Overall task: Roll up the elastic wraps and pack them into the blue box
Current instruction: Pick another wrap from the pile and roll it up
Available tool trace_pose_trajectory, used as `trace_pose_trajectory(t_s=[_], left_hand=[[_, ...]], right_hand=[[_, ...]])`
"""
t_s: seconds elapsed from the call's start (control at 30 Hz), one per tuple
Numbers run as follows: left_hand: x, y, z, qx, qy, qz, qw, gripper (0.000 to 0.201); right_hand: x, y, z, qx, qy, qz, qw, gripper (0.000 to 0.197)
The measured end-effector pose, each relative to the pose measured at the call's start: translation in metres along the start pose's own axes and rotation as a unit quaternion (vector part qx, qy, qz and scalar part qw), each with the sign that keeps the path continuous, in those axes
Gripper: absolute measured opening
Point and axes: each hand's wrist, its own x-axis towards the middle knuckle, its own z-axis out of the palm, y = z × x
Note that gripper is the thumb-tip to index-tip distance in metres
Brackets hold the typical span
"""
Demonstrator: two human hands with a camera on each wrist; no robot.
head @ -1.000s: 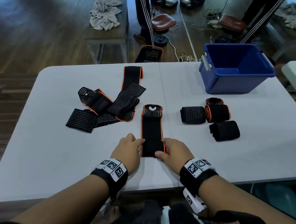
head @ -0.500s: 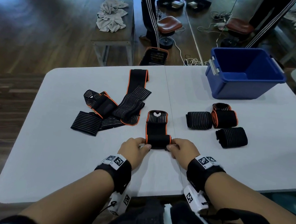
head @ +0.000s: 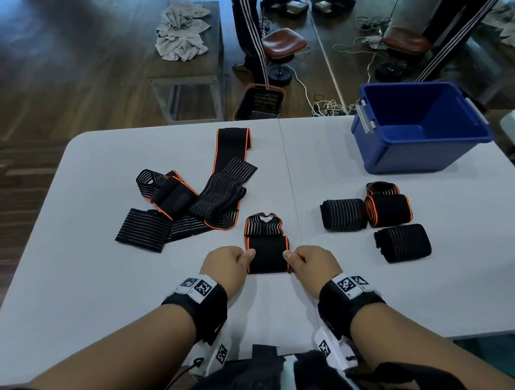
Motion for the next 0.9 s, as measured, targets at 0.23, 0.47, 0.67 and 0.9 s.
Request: trace_pose_trajectory(t_s=[0.23,0.47,0.67,0.9], left_hand=[[0.002,0.008,-0.012,-0.104,0.031,-0.005,0.994,0.022],[0.000,0.027,0.011,-0.167,-0.016,0.015,0.986,0.021],[0.000,0.072,0.046,-0.091,-0.045,0.067,0.993,0.018],[-0.007,0.117,0.084,-0.082,-0.063,0.112,0.988,0.028]], right_hand=[[0.005,-0.007,0.000,0.113,0.036,0.024,0.993,0.011],[-0.014,0.018,-0.016,0.133,0.077,0.052,0.987,0.006],[-0.042,0.058,-0.043,0.115,0.189,0.114,0.969,0.014],[-0.067,0.088,-0.070,0.135,0.240,0.126,0.953,0.016]])
